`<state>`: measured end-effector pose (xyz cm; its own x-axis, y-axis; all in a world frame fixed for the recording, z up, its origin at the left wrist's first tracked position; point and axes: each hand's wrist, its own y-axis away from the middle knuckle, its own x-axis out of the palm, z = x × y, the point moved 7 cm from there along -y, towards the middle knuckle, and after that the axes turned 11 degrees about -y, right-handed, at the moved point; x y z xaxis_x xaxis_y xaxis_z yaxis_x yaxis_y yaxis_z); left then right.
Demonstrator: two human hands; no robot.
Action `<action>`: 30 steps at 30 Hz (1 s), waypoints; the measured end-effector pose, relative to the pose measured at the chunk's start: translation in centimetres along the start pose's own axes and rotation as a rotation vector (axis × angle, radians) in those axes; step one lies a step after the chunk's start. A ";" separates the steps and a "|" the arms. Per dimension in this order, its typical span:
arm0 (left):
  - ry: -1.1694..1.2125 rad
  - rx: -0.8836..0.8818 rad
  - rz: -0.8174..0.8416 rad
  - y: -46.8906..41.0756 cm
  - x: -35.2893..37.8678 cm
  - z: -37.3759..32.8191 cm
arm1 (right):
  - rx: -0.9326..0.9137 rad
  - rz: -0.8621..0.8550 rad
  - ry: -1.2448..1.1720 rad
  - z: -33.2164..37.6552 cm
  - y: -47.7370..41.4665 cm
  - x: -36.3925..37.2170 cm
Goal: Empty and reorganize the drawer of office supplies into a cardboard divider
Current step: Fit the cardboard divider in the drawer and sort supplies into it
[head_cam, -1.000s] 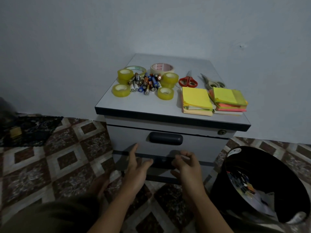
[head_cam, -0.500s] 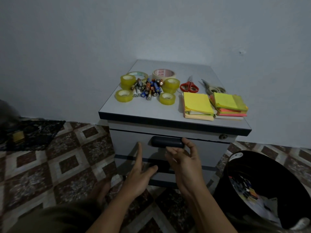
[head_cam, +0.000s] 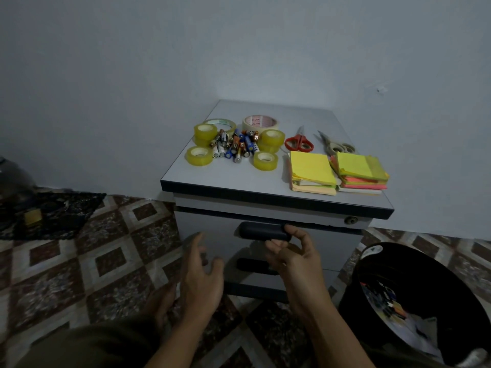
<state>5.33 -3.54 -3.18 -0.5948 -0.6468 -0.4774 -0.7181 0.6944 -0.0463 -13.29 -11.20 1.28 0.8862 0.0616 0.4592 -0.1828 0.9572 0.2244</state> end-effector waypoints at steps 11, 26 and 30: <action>0.257 0.003 -0.035 -5.3 -6.3 -5.4 | -0.297 -0.458 0.372 8.4 -0.2 -8.7; 0.034 -0.087 0.005 -2.5 -10.5 -3.2 | -0.259 -0.445 0.674 9.5 3.9 -10.9; -0.193 -0.079 -0.012 -1.1 -12.9 -2.5 | -0.176 -0.485 0.795 9.8 6.5 -12.3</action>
<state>12.87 3.29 5.22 -0.5114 -0.5771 -0.6367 -0.7554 0.6552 0.0128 -29.56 -8.55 5.44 0.8908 -0.2421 -0.3846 0.2913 0.9537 0.0744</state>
